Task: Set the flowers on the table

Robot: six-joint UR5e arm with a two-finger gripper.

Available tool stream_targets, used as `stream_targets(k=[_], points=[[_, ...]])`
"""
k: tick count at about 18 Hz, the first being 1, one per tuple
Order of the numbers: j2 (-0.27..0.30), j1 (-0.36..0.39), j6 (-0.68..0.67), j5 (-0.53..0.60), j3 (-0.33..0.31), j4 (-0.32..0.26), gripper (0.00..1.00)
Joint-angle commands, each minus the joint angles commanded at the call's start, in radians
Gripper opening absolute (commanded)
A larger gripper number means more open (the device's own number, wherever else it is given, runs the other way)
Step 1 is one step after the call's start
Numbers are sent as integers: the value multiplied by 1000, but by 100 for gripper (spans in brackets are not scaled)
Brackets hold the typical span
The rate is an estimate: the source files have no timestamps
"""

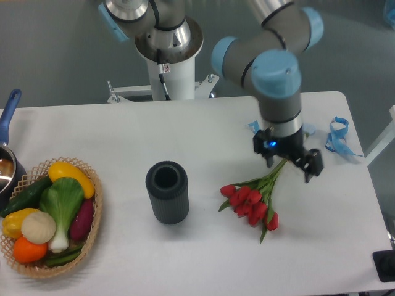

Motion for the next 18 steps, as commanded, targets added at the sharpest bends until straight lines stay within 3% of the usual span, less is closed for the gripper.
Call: stream_targets(k=[4, 6, 8, 10, 13, 18], points=[[38, 87, 274, -46, -1, -95, 100], [61, 127, 368, -52, -12, -105, 100], [95, 170, 393, -100, -26, -120, 100], [117, 227, 424, -161, -21, -179, 100], [140, 278, 557, -177, -26, -204, 100], [144, 312, 617, -207, -28, -241, 100]])
